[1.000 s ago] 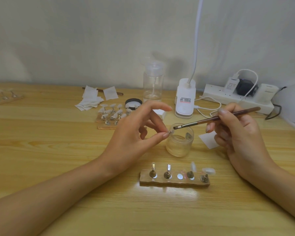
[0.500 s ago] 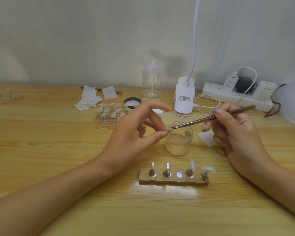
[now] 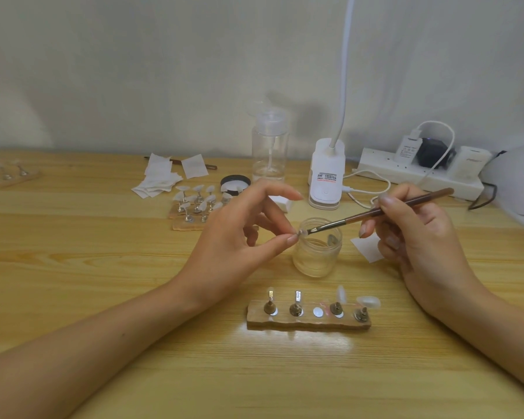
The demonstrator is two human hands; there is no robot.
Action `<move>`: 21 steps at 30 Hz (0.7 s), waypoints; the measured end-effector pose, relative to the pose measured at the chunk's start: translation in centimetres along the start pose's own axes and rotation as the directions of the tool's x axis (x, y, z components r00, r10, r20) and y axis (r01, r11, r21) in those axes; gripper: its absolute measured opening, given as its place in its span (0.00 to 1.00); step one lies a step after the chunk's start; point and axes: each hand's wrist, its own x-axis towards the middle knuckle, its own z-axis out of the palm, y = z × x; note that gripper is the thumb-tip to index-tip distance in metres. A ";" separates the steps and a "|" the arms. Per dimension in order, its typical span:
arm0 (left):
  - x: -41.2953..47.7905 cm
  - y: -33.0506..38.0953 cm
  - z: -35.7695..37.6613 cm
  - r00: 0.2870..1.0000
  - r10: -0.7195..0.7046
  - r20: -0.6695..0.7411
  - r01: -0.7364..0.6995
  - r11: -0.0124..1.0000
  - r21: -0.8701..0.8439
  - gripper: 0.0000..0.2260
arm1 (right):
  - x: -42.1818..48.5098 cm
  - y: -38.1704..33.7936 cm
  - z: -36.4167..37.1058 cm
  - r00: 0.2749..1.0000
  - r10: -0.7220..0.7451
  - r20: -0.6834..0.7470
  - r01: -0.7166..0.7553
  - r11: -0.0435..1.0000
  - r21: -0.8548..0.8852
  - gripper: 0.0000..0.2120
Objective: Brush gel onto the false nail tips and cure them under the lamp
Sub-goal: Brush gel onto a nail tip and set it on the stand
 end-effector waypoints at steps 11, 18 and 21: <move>0.0 0.0 0.0 1.000 -0.009 0.005 0.009 1.000 -0.002 0.16 | 0.0 0.0 -0.1 1.000 0.011 -0.013 -0.011 1.000 0.014 0.08; 0.0 -0.1 0.0 1.000 -0.008 0.007 0.008 1.000 -0.002 0.16 | -0.1 -0.1 0.0 0.998 -0.034 0.057 0.033 0.999 0.016 0.08; 0.0 -0.1 0.0 1.000 -0.008 0.007 0.008 1.000 0.000 0.16 | -0.1 0.0 0.0 1.000 -0.010 0.021 0.010 1.000 -0.005 0.10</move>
